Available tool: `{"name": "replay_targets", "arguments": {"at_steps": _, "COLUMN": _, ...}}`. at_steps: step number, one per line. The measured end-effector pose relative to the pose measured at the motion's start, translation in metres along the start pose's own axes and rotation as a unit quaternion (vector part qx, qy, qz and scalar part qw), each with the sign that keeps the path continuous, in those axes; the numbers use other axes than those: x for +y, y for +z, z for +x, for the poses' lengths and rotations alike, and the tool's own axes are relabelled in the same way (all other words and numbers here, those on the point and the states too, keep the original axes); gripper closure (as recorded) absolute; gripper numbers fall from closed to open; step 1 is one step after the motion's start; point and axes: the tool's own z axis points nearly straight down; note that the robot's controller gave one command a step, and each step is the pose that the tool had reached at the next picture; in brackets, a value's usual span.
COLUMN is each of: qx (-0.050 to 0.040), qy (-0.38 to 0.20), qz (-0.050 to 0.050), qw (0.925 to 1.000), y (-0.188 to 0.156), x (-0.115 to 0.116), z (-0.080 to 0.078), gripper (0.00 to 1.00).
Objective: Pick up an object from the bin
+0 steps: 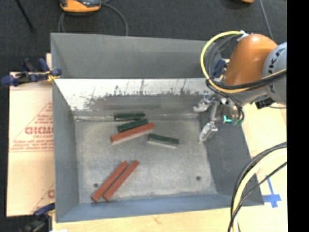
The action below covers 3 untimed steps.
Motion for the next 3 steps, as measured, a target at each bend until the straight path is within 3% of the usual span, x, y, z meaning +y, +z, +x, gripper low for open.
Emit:
{"name": "replay_targets", "arguments": {"at_steps": 1, "qx": -0.0040, "qy": -0.001, "qz": 0.001, "qw": 1.0000, "y": -0.005, "x": 0.000, "z": -0.002, "gripper": 0.00}}
{"name": "replay_targets", "arguments": {"at_steps": 2, "qx": -0.0055, "qy": 0.027, "qz": -0.001, "qw": 0.9996, "y": 0.058, "x": 0.074, "z": 0.004, "gripper": 0.00}}
{"name": "replay_targets", "arguments": {"at_steps": 3, "qx": -0.0049, "qy": 0.028, "qz": -0.001, "qw": 0.9996, "y": 0.063, "x": 0.081, "z": 0.004, "gripper": 0.00}}
